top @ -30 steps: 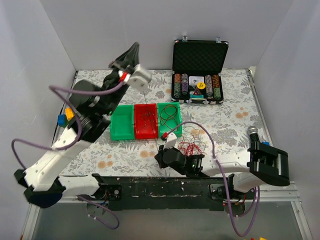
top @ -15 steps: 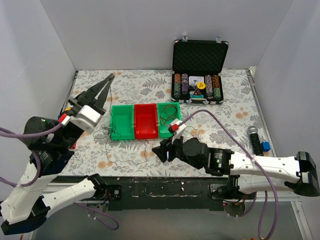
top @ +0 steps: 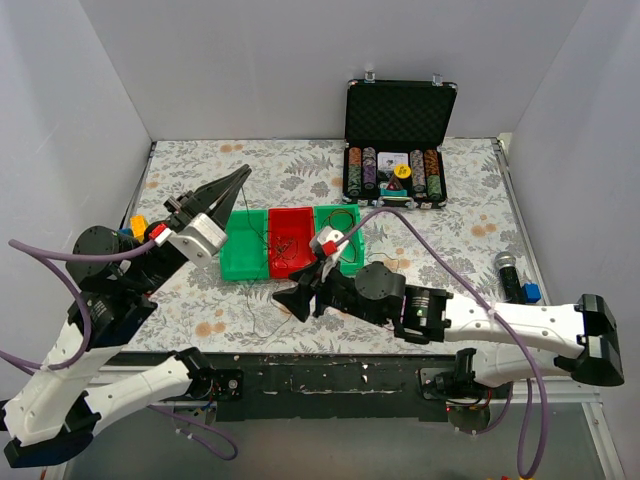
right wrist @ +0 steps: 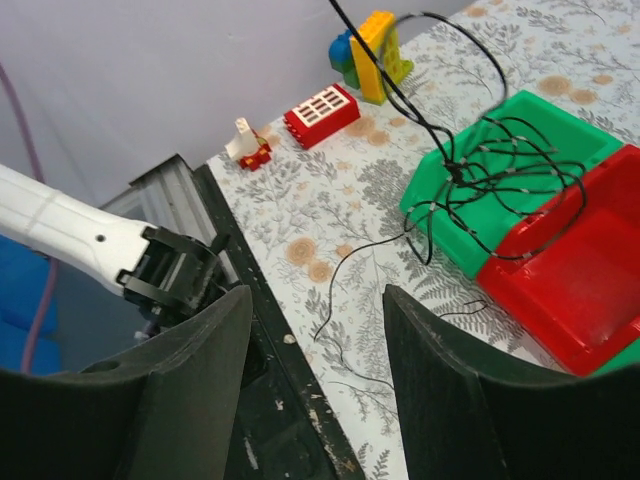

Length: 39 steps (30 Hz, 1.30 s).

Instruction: Untangle the cables

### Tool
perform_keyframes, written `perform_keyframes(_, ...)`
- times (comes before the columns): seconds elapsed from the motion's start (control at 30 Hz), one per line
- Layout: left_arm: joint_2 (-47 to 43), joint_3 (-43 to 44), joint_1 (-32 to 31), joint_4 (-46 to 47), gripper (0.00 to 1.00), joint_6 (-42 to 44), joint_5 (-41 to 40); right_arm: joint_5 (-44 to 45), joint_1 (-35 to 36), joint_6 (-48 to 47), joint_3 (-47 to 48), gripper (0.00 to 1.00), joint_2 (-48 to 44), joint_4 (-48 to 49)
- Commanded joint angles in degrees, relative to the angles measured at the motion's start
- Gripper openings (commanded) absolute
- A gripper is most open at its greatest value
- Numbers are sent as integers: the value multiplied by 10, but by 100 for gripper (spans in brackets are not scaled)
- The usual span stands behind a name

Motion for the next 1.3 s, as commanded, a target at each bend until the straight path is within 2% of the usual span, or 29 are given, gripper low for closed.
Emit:
perform_keyframes(0.0,-2,16,2,-7,0,-12,10,52,-4,-31,20,63,23,45)
perform_keyframes(0.2,-1,23,2,-11,0,-17,11,127,-9,-50,24,63,45,77)
perform_keyframes(0.43,-2,24,2,-11,0,-17,11,34,-19,-40,30,63,69,118)
perform_keyframes(0.7,-9,19,2,-12,0,-19,12,-8,-33,-11,13,62,57,145)
perform_keyframes(1.1,0,54,3,-22,0,-54,26,15,-40,-38,59,62,119,140)
perform_keyframes(1.27,2,60,4,-25,0,-56,29,14,-40,-54,55,63,138,186)
